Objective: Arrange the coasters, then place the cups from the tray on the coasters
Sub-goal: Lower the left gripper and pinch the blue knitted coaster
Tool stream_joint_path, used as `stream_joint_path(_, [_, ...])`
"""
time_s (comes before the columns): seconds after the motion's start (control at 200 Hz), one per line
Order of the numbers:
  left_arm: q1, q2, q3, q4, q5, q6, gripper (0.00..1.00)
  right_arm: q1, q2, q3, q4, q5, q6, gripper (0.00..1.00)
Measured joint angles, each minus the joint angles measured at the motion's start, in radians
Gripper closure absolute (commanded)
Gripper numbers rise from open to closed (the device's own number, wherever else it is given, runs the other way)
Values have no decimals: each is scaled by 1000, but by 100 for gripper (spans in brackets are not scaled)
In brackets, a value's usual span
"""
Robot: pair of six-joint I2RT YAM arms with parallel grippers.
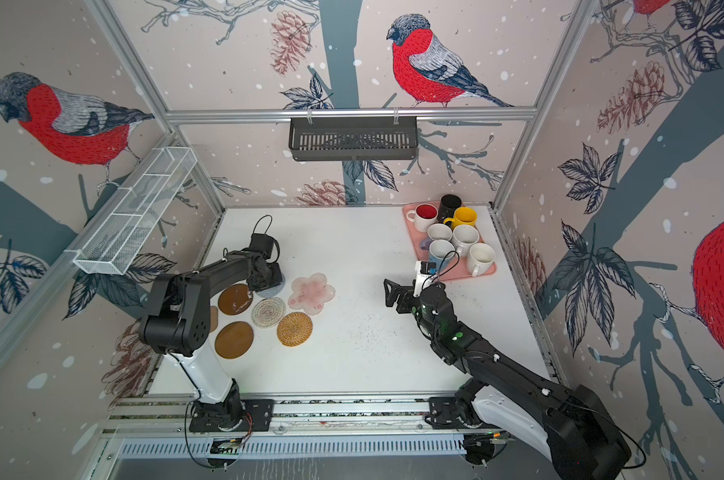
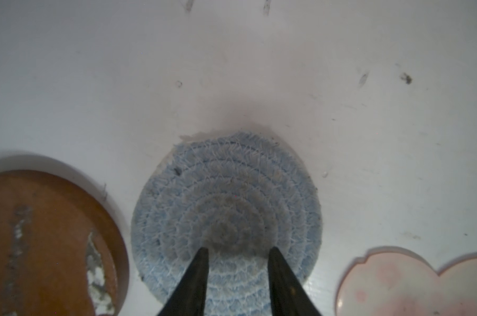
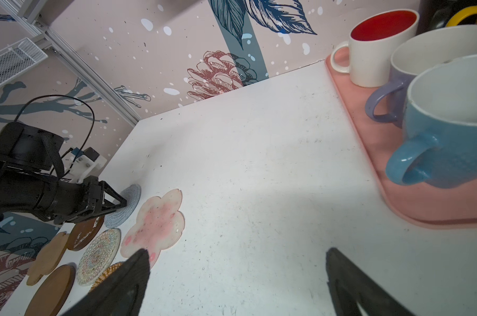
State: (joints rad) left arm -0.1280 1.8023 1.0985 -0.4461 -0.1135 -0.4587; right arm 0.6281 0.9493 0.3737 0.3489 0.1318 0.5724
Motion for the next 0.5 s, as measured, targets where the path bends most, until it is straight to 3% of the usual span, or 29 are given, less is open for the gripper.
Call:
stream_joint_path(0.275, [-8, 43, 34, 23, -13, -8, 60, 0, -19, -4, -2, 0, 3, 0])
stream_joint_path(0.5, [-31, 146, 160, 42, -20, -7, 61, -5, -23, -6, -2, 1, 3, 1])
